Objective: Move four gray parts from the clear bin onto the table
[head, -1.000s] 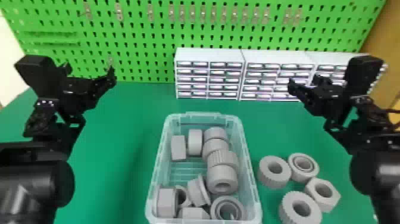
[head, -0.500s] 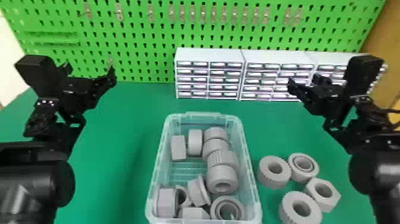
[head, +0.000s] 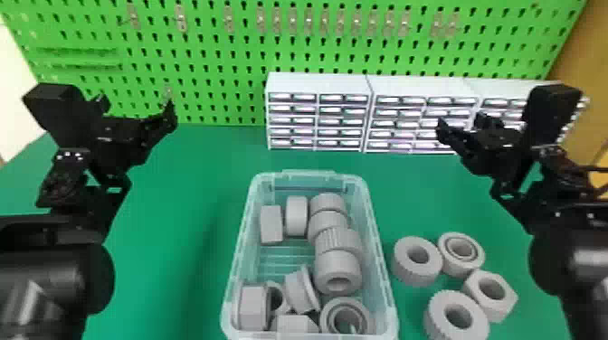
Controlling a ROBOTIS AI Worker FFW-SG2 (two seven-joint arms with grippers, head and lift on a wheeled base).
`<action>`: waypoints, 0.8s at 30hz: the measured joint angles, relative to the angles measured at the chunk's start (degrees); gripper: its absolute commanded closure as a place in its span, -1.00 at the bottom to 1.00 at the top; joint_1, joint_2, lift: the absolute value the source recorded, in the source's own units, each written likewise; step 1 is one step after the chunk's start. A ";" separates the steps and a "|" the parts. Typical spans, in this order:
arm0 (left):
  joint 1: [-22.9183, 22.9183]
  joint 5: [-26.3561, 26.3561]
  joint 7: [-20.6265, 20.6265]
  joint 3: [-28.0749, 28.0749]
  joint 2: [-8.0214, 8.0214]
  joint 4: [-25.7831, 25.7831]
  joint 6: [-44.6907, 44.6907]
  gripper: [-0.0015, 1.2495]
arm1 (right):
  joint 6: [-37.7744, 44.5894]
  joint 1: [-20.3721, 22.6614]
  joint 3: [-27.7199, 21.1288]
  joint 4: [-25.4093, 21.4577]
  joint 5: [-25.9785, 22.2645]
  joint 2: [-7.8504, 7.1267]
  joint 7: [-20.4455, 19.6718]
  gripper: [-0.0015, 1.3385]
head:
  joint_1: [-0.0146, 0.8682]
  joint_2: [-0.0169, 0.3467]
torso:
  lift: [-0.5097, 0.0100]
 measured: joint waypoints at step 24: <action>-0.37 0.05 0.00 -0.17 0.07 0.00 0.00 -0.79 | 0.04 -0.23 -0.02 0.03 -0.26 -0.17 -0.02 -0.26 | 0.57 -0.72 | 0.77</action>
